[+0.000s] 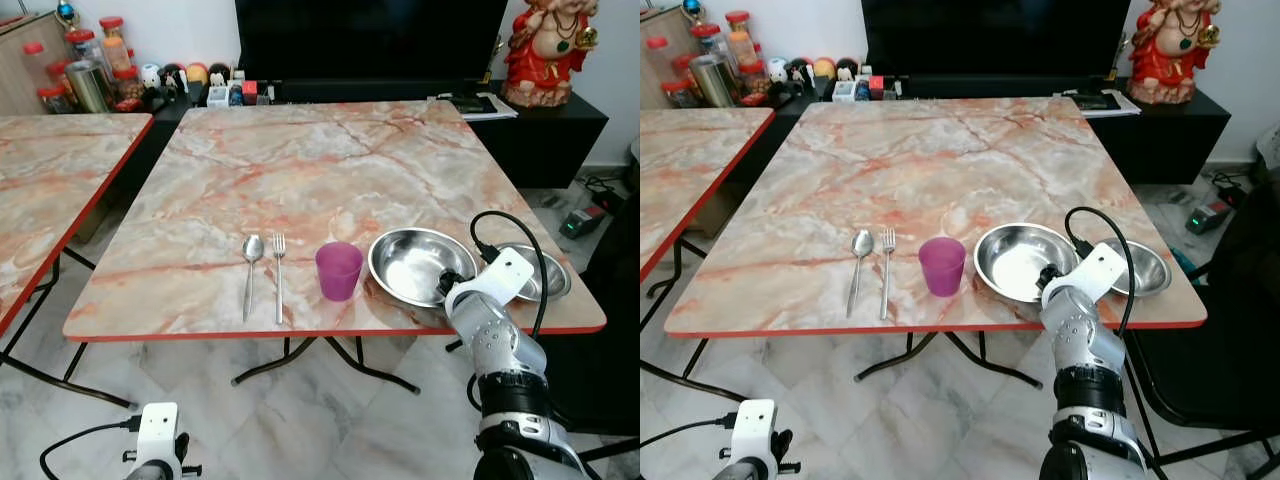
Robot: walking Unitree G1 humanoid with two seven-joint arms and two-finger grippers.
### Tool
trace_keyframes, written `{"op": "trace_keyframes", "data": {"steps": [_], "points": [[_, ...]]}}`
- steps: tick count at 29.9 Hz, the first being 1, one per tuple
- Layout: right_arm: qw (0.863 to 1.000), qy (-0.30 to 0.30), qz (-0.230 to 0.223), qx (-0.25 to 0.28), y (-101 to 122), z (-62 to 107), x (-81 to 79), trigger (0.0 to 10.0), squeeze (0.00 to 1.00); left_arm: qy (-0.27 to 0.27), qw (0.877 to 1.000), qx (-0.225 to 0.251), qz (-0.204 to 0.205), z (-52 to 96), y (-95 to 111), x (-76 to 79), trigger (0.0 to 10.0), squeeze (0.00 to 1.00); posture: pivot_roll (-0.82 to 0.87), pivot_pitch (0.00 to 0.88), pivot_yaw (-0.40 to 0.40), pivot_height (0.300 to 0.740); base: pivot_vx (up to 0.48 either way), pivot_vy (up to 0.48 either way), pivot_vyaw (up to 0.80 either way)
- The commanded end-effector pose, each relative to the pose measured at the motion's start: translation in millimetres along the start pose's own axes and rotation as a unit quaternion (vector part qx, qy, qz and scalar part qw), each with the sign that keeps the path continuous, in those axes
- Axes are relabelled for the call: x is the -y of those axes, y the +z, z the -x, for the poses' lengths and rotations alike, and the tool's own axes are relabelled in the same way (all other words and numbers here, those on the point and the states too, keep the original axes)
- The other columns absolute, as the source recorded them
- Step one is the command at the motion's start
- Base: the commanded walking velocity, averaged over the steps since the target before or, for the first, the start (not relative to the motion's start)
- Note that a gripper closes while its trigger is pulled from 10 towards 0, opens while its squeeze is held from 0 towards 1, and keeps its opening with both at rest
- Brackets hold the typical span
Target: Setting the table
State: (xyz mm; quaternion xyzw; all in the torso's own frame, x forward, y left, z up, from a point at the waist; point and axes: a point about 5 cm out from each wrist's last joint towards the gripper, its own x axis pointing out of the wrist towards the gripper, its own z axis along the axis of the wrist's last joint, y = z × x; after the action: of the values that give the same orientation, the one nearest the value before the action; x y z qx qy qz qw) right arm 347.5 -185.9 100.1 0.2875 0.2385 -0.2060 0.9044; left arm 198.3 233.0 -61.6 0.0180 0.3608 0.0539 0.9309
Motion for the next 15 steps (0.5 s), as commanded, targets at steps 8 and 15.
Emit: {"op": "trace_keyframes", "data": {"steps": [8,15], "points": [[1.0,-0.001,-0.003,0.0,0.8,-3.4,-1.5,0.0,0.0,-0.006,1.0,-0.008,-0.005,0.1,-2.6,3.5,10.0,0.0,0.02,0.0,0.012,0.74,0.0,0.0,0.0],[1.0,-0.004,-0.002,0.0,-0.3,-4.3,-2.4,0.0,0.0,-0.007,1.0,-0.007,-0.005,0.0,-2.2,3.3,10.0,0.0,0.02,0.0,0.012,0.74,0.0,0.0,0.0]]}}
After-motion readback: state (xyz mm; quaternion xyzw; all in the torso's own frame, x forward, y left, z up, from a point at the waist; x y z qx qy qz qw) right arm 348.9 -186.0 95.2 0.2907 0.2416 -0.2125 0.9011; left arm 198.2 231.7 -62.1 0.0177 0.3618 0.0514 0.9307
